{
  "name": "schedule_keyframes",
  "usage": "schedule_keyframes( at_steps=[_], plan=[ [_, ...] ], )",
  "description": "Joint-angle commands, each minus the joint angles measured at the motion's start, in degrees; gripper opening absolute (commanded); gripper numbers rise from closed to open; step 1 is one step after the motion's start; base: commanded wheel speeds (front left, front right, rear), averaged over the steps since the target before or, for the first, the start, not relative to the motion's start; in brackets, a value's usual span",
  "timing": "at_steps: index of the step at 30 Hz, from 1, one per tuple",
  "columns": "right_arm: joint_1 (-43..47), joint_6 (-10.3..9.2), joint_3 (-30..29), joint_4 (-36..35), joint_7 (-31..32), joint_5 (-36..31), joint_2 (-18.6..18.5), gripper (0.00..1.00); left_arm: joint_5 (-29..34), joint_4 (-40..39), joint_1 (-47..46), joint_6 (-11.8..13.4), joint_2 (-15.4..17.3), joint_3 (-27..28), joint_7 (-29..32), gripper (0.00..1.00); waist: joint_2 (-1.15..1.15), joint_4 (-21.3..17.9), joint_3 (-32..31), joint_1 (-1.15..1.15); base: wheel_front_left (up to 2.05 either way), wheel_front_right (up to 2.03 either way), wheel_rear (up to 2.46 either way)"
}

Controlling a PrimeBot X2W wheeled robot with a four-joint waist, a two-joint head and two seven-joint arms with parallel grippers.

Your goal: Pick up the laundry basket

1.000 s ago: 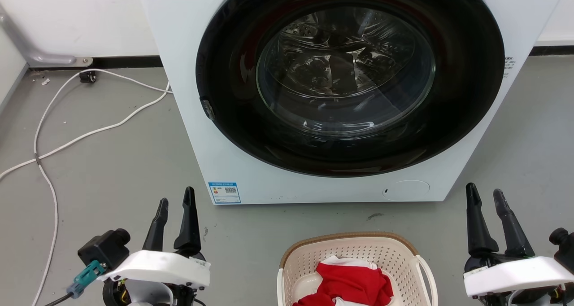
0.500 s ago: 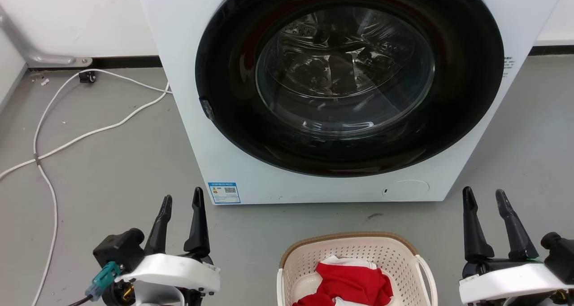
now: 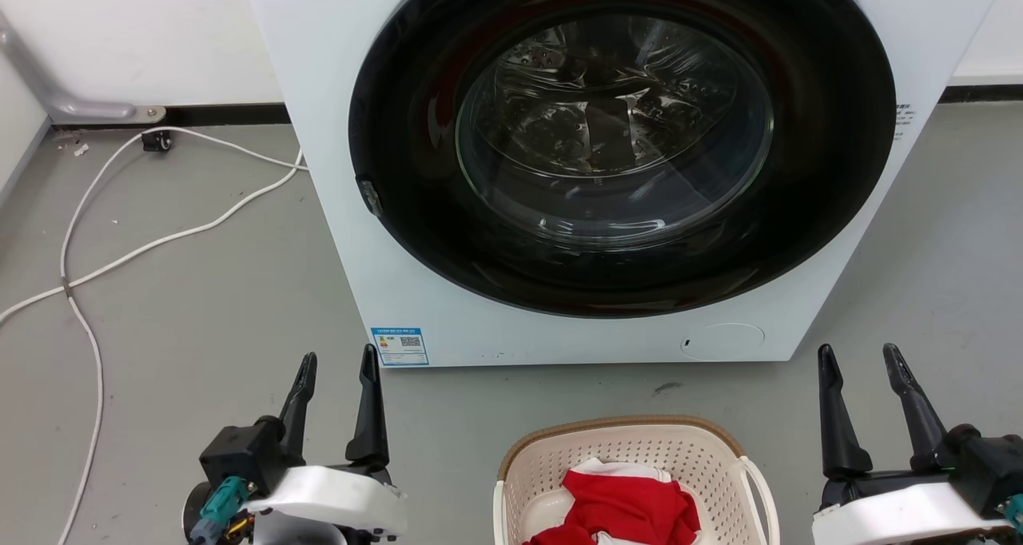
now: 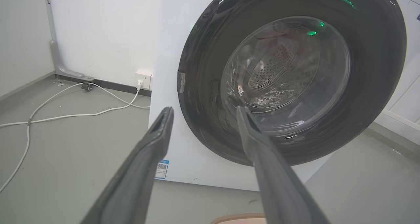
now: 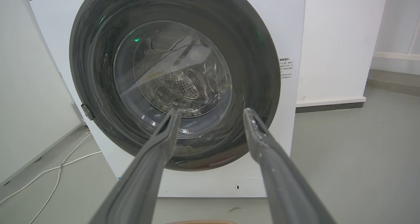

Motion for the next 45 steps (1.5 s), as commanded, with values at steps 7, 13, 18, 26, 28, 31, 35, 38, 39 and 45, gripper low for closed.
schedule_keyframes(
  at_steps=[7, 13, 18, 26, 28, 31, 35, 38, 39, 45],
  plan=[
    [0.82, 0.0, 0.22, -0.43, -1.28, -4.66, -0.28, 1.0, 4.24, 0.33, 0.57, 0.69, 0.19, -0.92, -1.24, 1.0, 0.0, -0.07, -0.1, -0.01, 0.0, 0.0, 0.0],
    [1.2, 0.0, 0.23, -0.71, -1.98, -5.84, -0.29, 1.0, 6.94, 0.57, 0.78, 1.01, 0.2, -1.35, -1.91, 1.0, 0.0, -0.1, -0.09, -0.01, 0.0, 0.0, 0.0],
    [1.51, -0.01, 0.43, -1.02, -2.54, -7.62, -0.3, 1.0, 9.19, 0.8, 0.93, 1.29, 0.2, -1.73, -2.5, 1.0, 0.0, -0.1, -0.05, -0.01, 0.0, 0.0, 0.0],
    [2.17, -0.01, 0.48, -1.28, -3.38, -8.43, -0.31, 1.0, 12.07, 1.07, 1.27, 1.63, 0.2, -2.2, -3.33, 1.0, 0.0, -0.21, 0.14, -0.01, 0.0, 0.0, 0.0],
    [2.35, -0.01, 0.54, -1.43, -3.58, -9.05, -0.32, 1.0, 12.67, 1.13, 1.28, 1.57, 0.21, -2.31, -3.56, 1.0, 0.0, -0.21, 0.21, -0.01, 0.0, 0.0, 0.0],
    [2.52, -0.01, 0.66, -1.46, -3.84, -9.45, -0.32, 1.0, 13.76, 1.2, 1.27, 1.74, 0.2, -2.49, -3.81, 1.0, 0.0, -0.2, 0.34, -0.01, 0.0, 0.0, 0.0],
    [2.58, -0.01, 0.62, -0.83, -3.98, -8.59, -0.33, 1.0, 14.4, 1.35, 1.42, 1.93, 0.21, -2.5, -3.94, 1.0, 0.0, -0.21, 0.45, -0.01, 0.0, 0.0, 0.0],
    [2.52, -0.01, 0.46, -0.39, -3.96, -7.7, -0.33, 1.0, 14.46, 1.45, 1.47, 2.05, 0.21, -2.34, -3.94, 1.0, 0.0, -0.25, 0.52, -0.01, 0.0, 0.0, 0.0],
    [2.51, -0.01, 0.33, -0.22, -3.96, -7.07, -0.33, 1.0, 14.5, 1.52, 1.45, 2.09, 0.21, -2.29, -3.94, 1.0, 0.0, -0.26, 0.53, -0.01, 0.0, 0.0, 0.0],
    [2.42, -0.01, 0.14, 0.27, -3.96, -6.22, -0.32, 1.0, 14.5, 1.76, 1.54, 2.1, 0.2, -2.13, -3.94, 1.0, 0.0, -0.27, 0.59, -0.01, 0.0, 0.0, 0.0]
  ],
)
